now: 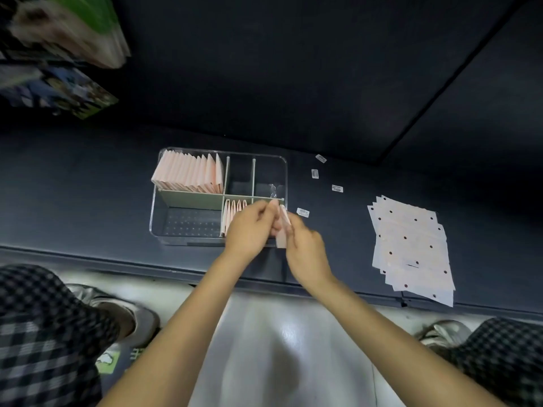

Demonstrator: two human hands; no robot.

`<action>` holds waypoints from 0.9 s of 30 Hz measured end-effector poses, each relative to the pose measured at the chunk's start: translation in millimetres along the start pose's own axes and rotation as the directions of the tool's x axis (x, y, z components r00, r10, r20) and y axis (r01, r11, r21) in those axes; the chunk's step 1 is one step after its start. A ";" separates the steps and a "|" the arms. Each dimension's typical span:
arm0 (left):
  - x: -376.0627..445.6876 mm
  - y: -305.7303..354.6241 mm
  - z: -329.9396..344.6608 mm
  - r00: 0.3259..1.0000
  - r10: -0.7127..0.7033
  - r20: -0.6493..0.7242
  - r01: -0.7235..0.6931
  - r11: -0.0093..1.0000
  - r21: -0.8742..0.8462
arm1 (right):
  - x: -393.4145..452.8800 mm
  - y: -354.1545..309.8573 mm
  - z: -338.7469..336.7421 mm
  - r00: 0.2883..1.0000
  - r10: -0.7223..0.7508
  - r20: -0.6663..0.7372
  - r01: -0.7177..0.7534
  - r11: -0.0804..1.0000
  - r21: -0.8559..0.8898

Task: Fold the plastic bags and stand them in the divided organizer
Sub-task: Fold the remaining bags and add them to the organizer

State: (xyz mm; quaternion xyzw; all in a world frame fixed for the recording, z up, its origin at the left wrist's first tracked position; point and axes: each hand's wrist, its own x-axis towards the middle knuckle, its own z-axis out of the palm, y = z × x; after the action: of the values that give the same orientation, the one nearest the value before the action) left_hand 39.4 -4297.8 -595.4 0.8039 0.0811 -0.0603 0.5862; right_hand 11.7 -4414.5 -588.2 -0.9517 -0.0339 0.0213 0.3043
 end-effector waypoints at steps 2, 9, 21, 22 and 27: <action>4.6 -13.8 -13.1 0.988 0.110 -0.105 -0.068 0.937 0.343 | 10.6 -2.9 -0.2 0.982 0.189 0.023 -0.189 0.951 0.245; 16.8 -51.5 -30.0 0.955 0.295 0.016 -0.210 0.639 0.740 | 42.9 -5.6 12.8 0.904 0.408 0.125 -0.402 0.717 0.569; 20.5 -67.3 -42.3 0.951 0.297 -0.090 -0.146 0.686 0.713 | 75.7 -27.0 36.9 0.967 0.248 0.053 -0.246 0.969 -0.033; 20.5 -67.3 -41.1 0.950 0.298 -0.095 -0.147 0.693 0.706 | 75.9 -30.3 38.7 0.976 0.214 0.040 -0.208 0.971 -0.116; 18.5 -68.6 -34.3 0.953 0.287 -0.095 -0.158 0.740 0.654 | 76.8 -39.3 52.8 0.985 0.146 0.087 -0.118 0.955 -0.272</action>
State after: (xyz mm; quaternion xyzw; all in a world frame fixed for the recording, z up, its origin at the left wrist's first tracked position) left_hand 43.8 -4243.5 -652.5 0.9607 0.0141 0.0629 0.2699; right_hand 83.0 -4346.1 -609.9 -0.9816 0.0110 0.0871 0.1695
